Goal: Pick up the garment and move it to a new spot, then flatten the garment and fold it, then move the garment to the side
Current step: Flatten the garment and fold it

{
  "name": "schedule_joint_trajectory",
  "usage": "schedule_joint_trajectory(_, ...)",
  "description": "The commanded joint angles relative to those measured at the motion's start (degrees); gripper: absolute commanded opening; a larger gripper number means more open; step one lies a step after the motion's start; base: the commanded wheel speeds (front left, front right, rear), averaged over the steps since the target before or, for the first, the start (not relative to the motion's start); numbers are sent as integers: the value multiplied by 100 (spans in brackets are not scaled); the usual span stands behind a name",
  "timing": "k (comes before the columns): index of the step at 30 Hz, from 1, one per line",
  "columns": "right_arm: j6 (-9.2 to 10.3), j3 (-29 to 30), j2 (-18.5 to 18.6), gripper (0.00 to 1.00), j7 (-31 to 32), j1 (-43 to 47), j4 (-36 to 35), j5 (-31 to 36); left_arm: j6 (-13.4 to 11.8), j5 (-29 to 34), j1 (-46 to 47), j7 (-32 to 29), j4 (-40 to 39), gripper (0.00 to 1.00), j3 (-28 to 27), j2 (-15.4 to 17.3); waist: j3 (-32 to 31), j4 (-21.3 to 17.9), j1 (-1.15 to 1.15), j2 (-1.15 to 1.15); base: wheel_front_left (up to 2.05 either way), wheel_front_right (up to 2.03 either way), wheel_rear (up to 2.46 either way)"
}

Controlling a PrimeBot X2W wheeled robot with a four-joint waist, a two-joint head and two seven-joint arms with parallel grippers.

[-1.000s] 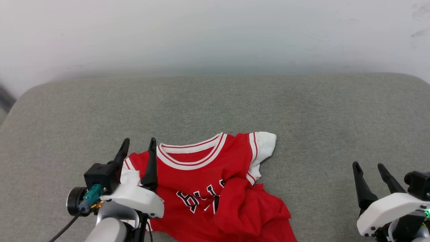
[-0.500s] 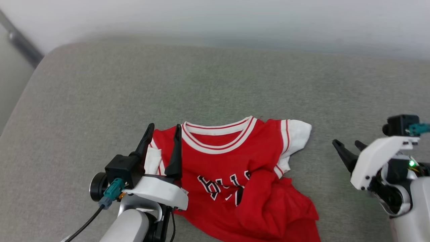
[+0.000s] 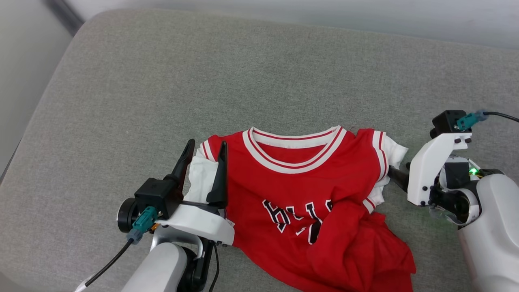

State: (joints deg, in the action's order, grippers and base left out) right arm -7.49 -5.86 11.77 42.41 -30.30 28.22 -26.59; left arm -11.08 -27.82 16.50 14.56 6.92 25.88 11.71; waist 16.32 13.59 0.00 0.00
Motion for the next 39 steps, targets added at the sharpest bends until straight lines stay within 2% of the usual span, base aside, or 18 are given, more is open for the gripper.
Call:
schedule_joint_trajectory(1, 0, -183, -131, 33, 146, 238, 287, -59, -3, 14, 54, 25, 11, 100, -15, -13, 3, -5, 0, 0, 0, 0, 0)
schedule_joint_trajectory(2, -1, -230, -142, 0, 92, 205, 296, -108, -18, 8, 44, 30, 13, 100, -41, -7, 5, -26, 0, 0, 0, 0, 0)
schedule_joint_trajectory(4, -1, -324, -103, 0, -17, 70, 226, -148, -58, 4, -1, 33, 0, 100, -106, 27, 12, -96, 0, 0, 0, 0, 0)
schedule_joint_trajectory(9, 2, -432, 265, 0, -432, -288, -267, -122, -143, 18, -97, 35, -41, 100, -191, 115, -47, -332, 0, 0, 0, 0, 0)
schedule_joint_trajectory(14, 2, -366, 590, 0, -569, -220, -945, -89, -225, -9, -176, -7, -91, 100, -295, 227, -120, -648, 0, 0, 0, 0, 0)
schedule_joint_trajectory(17, 2, -49, 765, 0, -495, 99, -1361, -26, -279, -29, -200, -51, -146, 100, -334, 289, -164, -806, 0, 0, 0, 0, 0)
schedule_joint_trajectory(20, 2, 506, 776, 0, -297, 565, -1730, 90, -333, -48, -267, -74, -195, 100, -380, 347, -202, -953, 0, 0, 0, 0, 0)
schedule_joint_trajectory(23, 2, 1161, 618, 0, -109, 1183, -1960, 253, -398, -79, -345, -131, -248, 100, -436, 399, -231, -1073, 0, 0, 0, 0, 0)
schedule_joint_trajectory(27, 2, 1808, 231, 0, -46, 1835, -1953, 414, -476, -105, -439, -211, -286, 100, -498, 471, -265, -1194, 0, 0, 0, 0, 0)
schedule_joint_trajectory(28, 2, 1904, 141, 9, -109, 1915, -1929, 464, -502, -122, -460, -227, -286, 100, -509, 485, -274, -1228, 0, 0, 0, 0, 0)
schedule_joint_trajectory(29, 2, 1979, 41, 48, -196, 1986, -1892, 498, -514, -139, -471, -255, -277, 100, -523, 500, -282, -1255, 0, 0, 0, 0, 0)
schedule_joint_trajectory(30, 2, 2015, -24, 100, -295, 2051, -1857, 545, -520, -153, -480, -268, -269, 100, -532, 515, -298, -1280, 0, 0, 0, 0, 0)
schedule_joint_trajectory(33, 1, 2058, -229, 100, -687, 2130, -1834, 539, -548, -193, -574, -319, -229, 100, -553, 542, -369, -1351, 0, 0, 0, 0, 0)
schedule_joint_trajectory(39, 2, 2016, -261, 100, -2093, 2324, -2115, 755, -591, -286, -765, -393, -155, 100, -617, 627, -632, -1456, 0, 0, 0, 0, 0)
